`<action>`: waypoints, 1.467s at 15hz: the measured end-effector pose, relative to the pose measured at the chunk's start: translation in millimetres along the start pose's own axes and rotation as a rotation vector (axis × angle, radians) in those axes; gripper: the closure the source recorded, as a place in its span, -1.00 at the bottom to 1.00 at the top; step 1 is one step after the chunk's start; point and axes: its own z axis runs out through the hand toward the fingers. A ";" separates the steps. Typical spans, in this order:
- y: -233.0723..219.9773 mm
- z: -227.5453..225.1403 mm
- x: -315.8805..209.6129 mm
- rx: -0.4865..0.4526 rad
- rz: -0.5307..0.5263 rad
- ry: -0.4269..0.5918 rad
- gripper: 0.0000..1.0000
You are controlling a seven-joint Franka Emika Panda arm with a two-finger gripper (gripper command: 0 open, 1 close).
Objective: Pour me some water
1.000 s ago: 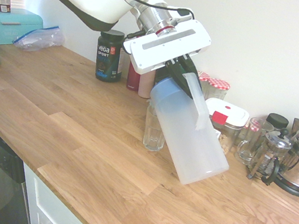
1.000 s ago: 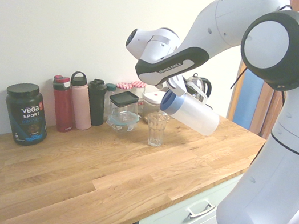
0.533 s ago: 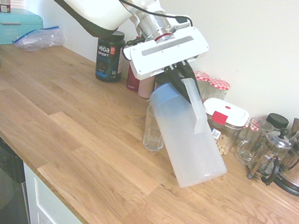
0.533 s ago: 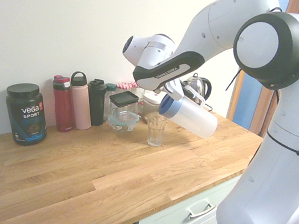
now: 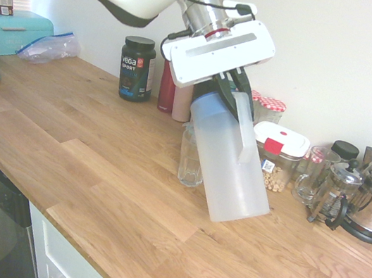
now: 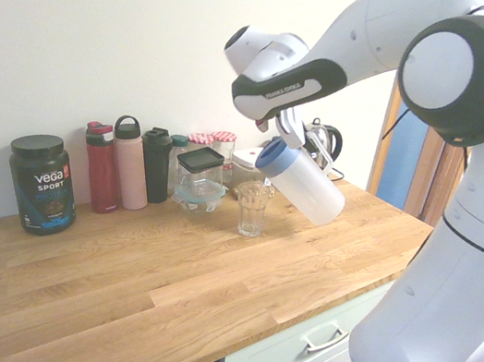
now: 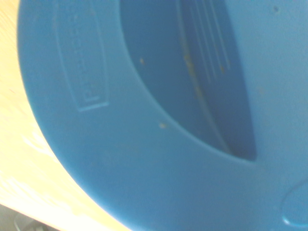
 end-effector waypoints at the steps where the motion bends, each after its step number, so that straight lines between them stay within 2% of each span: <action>1: 17.7 -4.2 -13.3 0.061 0.023 0.023 1.00; 5: 71.9 20.9 -65.8 0.297 0.143 0.089 1.00; 8: 86.2 51.9 -101.1 0.457 0.253 0.104 1.00; 10: 80.5 69.0 -123.3 0.527 0.339 0.120 1.00; 15: 51.0 91.9 -173.3 0.620 0.592 0.105 1.00; 17: 41.6 88.3 -194.3 0.639 0.688 0.104 1.00; 20: 3.4 58.5 -219.3 0.643 0.825 0.140 1.00; 22: -33.8 23.2 -225.7 0.641 0.901 0.181 1.00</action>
